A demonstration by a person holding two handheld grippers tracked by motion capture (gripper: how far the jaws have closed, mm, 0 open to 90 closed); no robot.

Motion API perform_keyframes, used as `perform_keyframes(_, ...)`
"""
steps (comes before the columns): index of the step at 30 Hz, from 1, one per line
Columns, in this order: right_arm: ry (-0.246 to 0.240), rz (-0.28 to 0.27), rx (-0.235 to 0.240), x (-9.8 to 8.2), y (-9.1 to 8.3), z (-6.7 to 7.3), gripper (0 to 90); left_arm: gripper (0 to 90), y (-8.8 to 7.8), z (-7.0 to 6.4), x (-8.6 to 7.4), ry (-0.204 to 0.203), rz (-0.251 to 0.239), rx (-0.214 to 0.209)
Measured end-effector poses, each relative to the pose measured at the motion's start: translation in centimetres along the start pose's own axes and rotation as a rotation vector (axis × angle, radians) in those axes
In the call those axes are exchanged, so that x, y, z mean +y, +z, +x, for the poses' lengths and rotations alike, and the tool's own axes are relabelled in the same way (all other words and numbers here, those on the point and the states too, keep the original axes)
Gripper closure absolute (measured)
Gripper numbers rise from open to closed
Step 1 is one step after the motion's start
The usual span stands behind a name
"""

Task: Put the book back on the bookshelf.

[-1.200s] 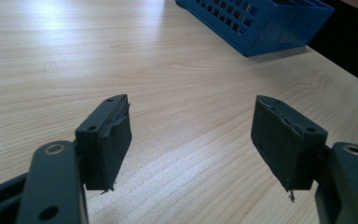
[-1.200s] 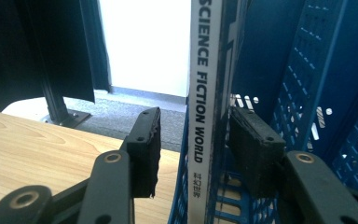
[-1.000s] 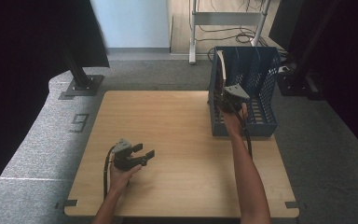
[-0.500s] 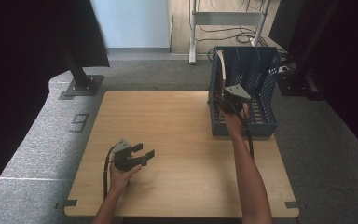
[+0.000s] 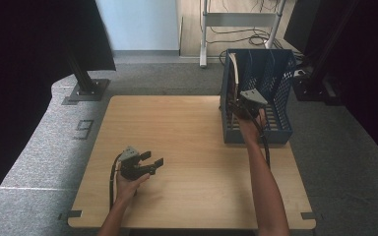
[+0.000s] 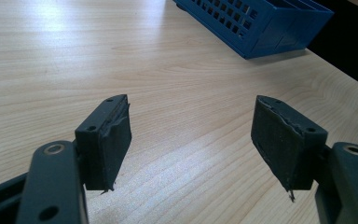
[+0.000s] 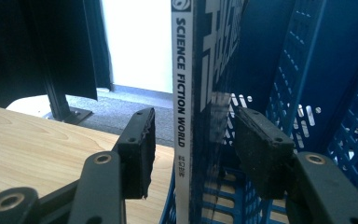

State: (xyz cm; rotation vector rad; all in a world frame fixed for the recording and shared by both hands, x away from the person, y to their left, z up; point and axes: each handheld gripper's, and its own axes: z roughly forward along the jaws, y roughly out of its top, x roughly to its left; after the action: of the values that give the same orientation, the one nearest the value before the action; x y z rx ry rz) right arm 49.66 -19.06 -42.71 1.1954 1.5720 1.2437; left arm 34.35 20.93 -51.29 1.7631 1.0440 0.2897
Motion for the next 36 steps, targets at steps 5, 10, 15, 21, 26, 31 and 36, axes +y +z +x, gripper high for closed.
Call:
perform_keyframes(5,0.004,-0.007,0.003,-0.1,-0.3,-0.1,47.3,28.6,0.0,0.0,0.0,0.000,-0.001,-0.001)
perform_keyframes(10,0.011,-0.003,0.006,-0.4,-0.6,-0.3,47.4,28.6,0.1,-0.1,0.0,0.000,0.002,-0.004)
perform_keyframes(15,0.008,-0.006,0.030,-0.5,-1.3,-0.5,47.5,28.5,0.2,-0.1,-0.1,0.001,0.006,-0.006)
perform_keyframes(21,-0.008,-0.002,0.063,-0.3,-2.0,-0.5,47.2,28.6,0.2,-0.2,-0.1,0.002,0.005,-0.006)
perform_keyframes(26,-0.013,-0.008,0.060,-0.1,-2.1,-0.5,47.2,28.5,0.2,-0.2,-0.1,0.001,0.006,-0.005)
perform_keyframes(31,-0.006,0.001,0.056,-0.3,-2.0,-0.7,47.1,28.5,0.1,-0.1,-0.1,-0.001,0.004,-0.003)
perform_keyframes(36,-0.012,0.006,0.056,-0.4,-2.1,-0.7,47.0,28.5,0.1,-0.1,-0.1,-0.001,0.002,-0.004)
